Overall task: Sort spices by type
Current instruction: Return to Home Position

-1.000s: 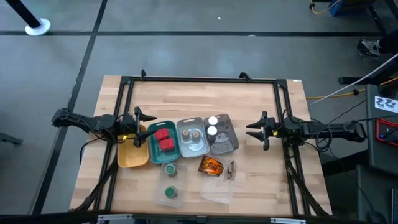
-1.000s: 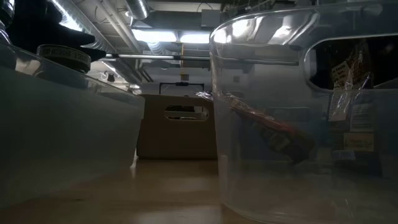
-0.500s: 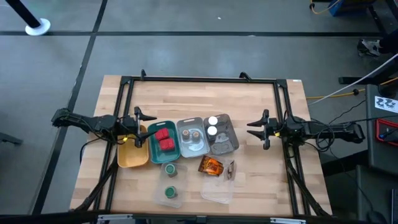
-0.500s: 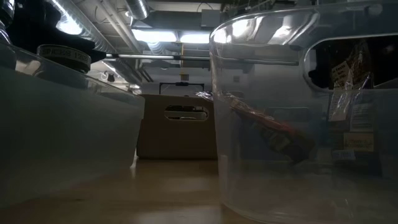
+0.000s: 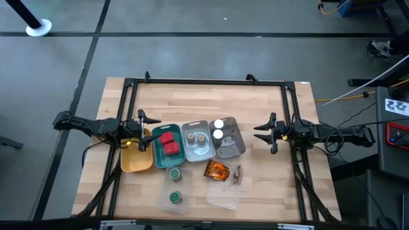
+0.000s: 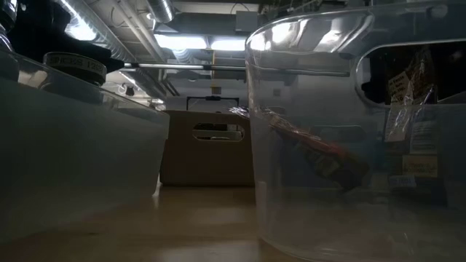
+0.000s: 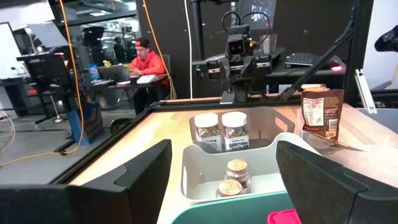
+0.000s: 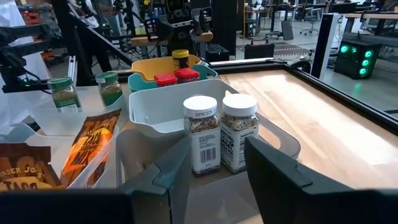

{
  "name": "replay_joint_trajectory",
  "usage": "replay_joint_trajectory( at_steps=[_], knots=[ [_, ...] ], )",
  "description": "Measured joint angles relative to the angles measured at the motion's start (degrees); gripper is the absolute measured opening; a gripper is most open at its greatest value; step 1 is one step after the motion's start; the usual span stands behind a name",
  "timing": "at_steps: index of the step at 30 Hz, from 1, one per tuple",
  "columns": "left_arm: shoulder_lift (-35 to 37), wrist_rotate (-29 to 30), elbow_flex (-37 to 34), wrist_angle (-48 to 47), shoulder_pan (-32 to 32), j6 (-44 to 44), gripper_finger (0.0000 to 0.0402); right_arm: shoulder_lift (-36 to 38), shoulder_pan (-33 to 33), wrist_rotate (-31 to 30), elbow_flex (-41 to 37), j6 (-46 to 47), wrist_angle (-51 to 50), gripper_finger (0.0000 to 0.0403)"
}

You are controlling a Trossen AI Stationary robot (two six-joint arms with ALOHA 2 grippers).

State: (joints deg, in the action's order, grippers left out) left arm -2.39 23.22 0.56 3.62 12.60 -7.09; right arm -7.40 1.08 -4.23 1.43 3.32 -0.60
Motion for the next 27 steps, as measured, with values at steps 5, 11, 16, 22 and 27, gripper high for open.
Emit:
replay_joint_trajectory(
  at_steps=[5,11,16,22,27],
  knots=[
    [0.0,0.0,0.0,0.0,0.0,0.0,0.0274,0.0,0.0,0.0,0.0,0.9,0.1,0.0150],
    [0.0,0.0,0.0,0.0,0.0,0.1,0.0274,0.0,0.0,-0.1,-0.1,1.0,0.8,0.0150],
    [0.0,0.0,0.0,0.0,0.0,0.1,0.0274,0.0,0.0,-0.1,-0.1,1.0,1.0,0.0150],
    [0.0,0.0,0.0,0.0,0.0,0.1,0.0274,0.0,0.0,-0.1,-0.1,1.1,1.1,0.0150],
    [0.0,0.0,0.0,0.0,0.0,0.1,0.0274,0.0,0.0,-0.1,-0.1,1.1,1.2,0.0150]
  ],
)
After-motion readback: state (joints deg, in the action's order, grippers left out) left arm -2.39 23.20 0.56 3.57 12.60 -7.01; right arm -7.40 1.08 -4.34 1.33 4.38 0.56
